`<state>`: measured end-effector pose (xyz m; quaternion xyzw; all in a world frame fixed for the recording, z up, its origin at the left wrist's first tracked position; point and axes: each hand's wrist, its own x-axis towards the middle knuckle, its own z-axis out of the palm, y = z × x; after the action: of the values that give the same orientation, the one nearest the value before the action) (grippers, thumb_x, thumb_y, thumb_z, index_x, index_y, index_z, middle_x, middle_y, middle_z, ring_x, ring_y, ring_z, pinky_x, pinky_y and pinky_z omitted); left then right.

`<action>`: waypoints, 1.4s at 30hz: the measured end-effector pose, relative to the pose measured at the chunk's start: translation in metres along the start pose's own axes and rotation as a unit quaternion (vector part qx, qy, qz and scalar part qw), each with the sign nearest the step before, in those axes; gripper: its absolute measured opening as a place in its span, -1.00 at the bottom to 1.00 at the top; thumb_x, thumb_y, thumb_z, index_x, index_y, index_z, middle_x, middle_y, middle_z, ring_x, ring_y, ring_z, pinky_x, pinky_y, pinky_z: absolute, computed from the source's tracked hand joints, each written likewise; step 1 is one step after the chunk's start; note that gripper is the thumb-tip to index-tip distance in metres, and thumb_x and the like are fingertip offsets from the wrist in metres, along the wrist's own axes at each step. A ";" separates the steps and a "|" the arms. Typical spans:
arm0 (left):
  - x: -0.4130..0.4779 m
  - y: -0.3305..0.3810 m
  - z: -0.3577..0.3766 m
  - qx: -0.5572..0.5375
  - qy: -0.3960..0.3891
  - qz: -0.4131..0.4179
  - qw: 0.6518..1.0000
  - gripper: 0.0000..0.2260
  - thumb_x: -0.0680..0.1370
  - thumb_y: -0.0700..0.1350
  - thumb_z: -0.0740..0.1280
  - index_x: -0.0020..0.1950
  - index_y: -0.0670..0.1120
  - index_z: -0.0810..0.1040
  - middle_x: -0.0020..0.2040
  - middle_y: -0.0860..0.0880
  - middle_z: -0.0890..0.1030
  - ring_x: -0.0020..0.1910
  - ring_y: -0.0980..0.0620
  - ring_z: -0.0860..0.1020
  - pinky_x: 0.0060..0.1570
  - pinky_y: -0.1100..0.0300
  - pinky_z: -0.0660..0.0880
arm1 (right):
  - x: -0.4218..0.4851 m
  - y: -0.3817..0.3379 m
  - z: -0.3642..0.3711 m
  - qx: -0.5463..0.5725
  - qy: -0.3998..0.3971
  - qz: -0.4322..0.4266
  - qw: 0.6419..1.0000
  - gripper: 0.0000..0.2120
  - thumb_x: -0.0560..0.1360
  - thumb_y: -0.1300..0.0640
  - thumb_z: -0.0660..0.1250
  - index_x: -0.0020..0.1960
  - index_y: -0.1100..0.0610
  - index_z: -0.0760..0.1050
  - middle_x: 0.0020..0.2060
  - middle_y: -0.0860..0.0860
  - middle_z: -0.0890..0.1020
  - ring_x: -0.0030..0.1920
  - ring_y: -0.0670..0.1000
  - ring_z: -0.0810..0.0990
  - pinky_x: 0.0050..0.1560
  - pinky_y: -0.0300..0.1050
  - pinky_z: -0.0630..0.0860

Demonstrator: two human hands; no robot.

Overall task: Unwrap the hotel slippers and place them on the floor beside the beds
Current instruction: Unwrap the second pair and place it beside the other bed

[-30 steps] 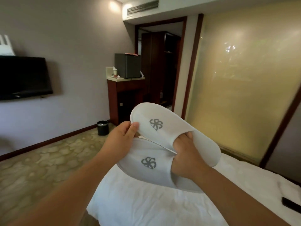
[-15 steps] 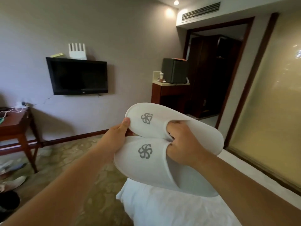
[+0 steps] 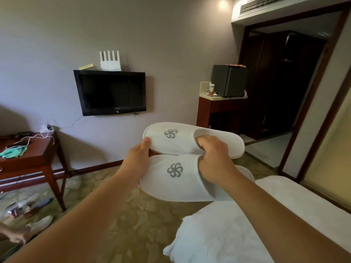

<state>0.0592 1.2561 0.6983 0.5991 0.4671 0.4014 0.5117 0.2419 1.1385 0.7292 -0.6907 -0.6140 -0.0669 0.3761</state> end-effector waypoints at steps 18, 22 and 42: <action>0.313 -0.019 0.006 -0.005 0.045 -0.008 0.999 -0.63 0.61 0.24 0.10 -0.07 0.09 0.63 -0.23 0.00 0.72 -0.29 -0.09 0.70 -0.28 -0.03 0.64 | 0.282 0.105 0.192 0.192 -0.077 0.019 0.978 -0.87 0.41 0.17 0.50 -0.09 0.12 0.57 -0.12 -0.06 0.66 -0.14 -0.05 0.65 -0.06 0.00 0.67; 0.385 -0.008 0.005 0.021 0.066 -0.007 0.998 -0.57 0.59 0.27 0.08 -0.05 0.05 0.63 -0.26 0.05 0.71 -0.35 -0.01 0.68 -0.36 0.09 0.58 | 0.353 0.125 0.220 0.203 -0.096 0.002 0.974 -0.81 0.41 0.16 0.53 -0.06 0.23 0.61 -0.16 0.00 0.72 -0.15 0.01 0.69 -0.11 0.02 0.68; 0.783 0.033 0.171 0.035 -0.148 0.067 0.986 -0.57 0.58 0.29 0.12 -0.15 0.09 0.67 -0.30 0.11 0.72 -0.40 0.11 0.68 -0.41 0.21 0.51 | 0.613 0.316 0.304 -0.134 0.139 0.061 0.979 -0.87 0.46 0.08 0.34 -0.11 0.11 0.62 -0.19 0.00 0.65 -0.12 0.10 0.52 -0.03 0.02 0.38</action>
<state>0.4172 1.9742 0.7063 0.6997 0.3589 0.3247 0.5256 0.5592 1.8222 0.7158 -0.7546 -0.4980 -0.2213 0.3655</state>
